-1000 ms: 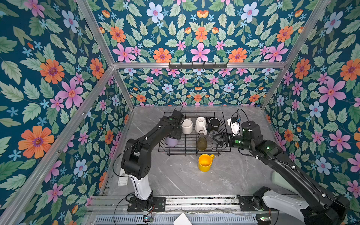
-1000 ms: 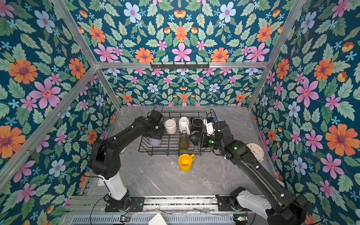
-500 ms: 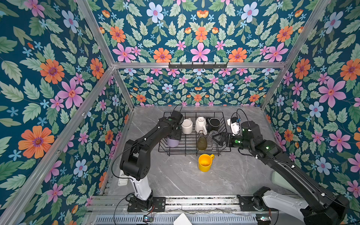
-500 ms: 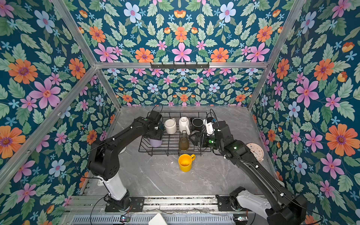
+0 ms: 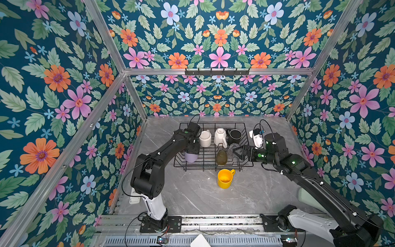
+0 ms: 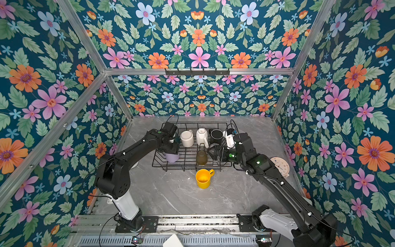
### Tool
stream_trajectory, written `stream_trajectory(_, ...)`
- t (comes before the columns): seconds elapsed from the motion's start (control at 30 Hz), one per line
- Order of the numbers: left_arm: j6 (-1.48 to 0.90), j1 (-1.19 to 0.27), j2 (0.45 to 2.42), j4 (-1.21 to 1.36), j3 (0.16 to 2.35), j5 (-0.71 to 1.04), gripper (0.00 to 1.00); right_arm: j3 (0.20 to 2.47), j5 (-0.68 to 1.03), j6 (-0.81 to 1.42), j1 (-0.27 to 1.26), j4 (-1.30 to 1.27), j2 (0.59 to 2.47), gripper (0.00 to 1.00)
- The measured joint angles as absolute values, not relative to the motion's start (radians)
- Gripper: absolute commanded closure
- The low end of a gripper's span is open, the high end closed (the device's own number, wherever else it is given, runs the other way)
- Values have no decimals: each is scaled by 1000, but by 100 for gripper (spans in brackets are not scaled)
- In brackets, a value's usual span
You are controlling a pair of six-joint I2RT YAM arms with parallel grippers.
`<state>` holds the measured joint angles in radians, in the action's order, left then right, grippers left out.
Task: Load the cups into the dish rack
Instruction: 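Open the left gripper and lift away while the right gripper reaches to the yellow mug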
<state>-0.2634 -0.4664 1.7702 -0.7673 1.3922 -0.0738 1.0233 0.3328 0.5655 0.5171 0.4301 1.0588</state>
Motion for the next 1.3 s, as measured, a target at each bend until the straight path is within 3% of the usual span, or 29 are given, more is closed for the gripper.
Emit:
stream_trajectory(0.23,-265,-466,1768,-746,1362,-79,8,1022,333,566,517,430,1057,1)
stream_trajectory(0.43,-267,-466,1740,-752,1352,-81,0,1022,333,566,517,430,1064,1)
stream_trajectory(0.97,-268,-466,1587,-742,1346,-89,0,1116,220,501,582,651,1135,12)
stream_trajectory(1.3,-290,-466,1246,-589,1254,-155,0,1099,109,506,730,813,1151,24)
